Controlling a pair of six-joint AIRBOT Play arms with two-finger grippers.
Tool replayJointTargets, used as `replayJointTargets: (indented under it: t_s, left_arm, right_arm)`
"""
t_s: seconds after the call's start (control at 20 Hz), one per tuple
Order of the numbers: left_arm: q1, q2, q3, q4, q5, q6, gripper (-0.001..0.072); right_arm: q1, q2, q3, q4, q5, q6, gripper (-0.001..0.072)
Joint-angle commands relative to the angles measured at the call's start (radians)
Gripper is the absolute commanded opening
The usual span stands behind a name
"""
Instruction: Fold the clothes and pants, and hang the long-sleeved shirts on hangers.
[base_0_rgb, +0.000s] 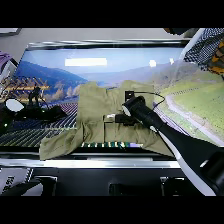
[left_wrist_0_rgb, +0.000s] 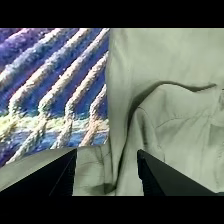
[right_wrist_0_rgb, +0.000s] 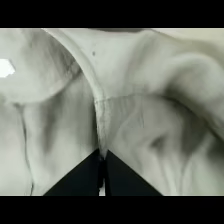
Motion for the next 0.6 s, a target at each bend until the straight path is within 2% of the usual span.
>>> replayJointTargets:
  t_s: [0.0, 0.2, 0.25, 0.3, 0.35, 0.4, 0.55]
  left_arm:
    - [0.001, 0.000, 0.001, 0.045, 0.001, 0.013, 0.0444]
    - [0.000, 0.000, 0.001, 0.045, 0.034, 0.060, 0.0444]
    - [0.001, 0.000, 0.002, 0.044, 0.042, 0.059, 0.0471]
    - [0.006, 0.000, 0.001, 0.045, 0.042, 0.042, 0.0548]
    - [0.021, 0.000, 0.002, 0.045, 0.042, -0.017, 0.0548]
    - [0.055, 0.001, 0.008, 0.045, 0.035, -0.060, 0.0548]
    - [0.235, 0.002, 0.097, 0.045, -0.033, -0.053, 0.0548]
  right_arm:
    - [0.000, 0.099, 0.001, 0.000, 0.047, -0.031, 0.0032]
    - [0.000, 0.182, 0.001, 0.001, 0.134, -0.053, 0.0032]
    - [0.000, 0.194, 0.001, 0.000, 0.156, -0.053, 0.0032]
    - [0.000, 0.202, 0.001, 0.001, 0.170, -0.053, 0.0032]
    - [0.000, 0.206, 0.001, 0.003, 0.178, -0.053, 0.0032]
    - [0.000, 0.209, 0.001, 0.003, 0.180, -0.053, 0.0033]
    - [0.000, 0.209, 0.001, 0.005, 0.174, -0.053, 0.0033]
